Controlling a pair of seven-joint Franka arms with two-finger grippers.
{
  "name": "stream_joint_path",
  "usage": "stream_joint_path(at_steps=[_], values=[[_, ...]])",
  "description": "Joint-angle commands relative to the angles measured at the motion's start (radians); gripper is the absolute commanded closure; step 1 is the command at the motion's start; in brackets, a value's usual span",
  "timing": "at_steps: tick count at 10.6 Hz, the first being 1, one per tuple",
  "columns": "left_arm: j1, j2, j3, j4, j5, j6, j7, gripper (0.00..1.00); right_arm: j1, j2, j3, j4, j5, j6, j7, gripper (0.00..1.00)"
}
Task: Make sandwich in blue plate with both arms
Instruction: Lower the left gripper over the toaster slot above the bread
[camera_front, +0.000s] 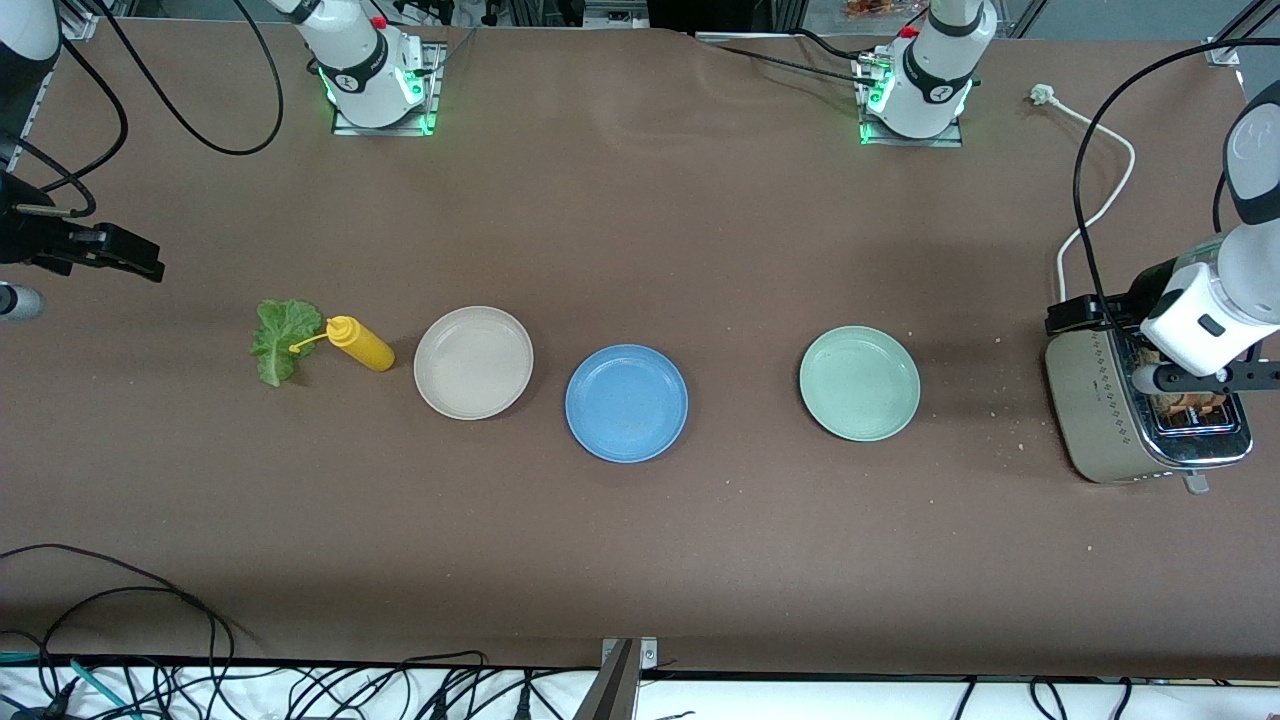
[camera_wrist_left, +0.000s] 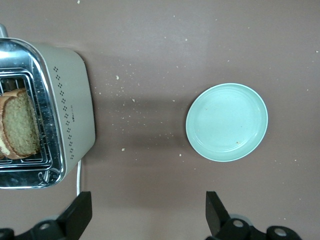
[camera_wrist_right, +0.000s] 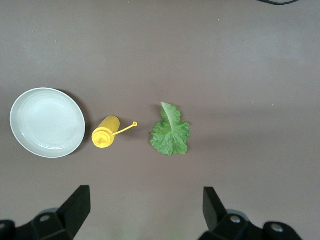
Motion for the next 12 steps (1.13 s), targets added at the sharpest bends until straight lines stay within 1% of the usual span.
stream_joint_path(at_steps=[1, 12], values=[[0.000, -0.034, -0.004, -0.008, -0.017, -0.006, 0.021, 0.00, -0.004, 0.007, 0.001, 0.022, -0.002, -0.017, 0.001, 0.00], [0.004, -0.034, -0.002, -0.020, -0.017, -0.006, 0.021, 0.00, -0.006, 0.007, 0.001, 0.022, -0.002, -0.015, 0.003, 0.00]])
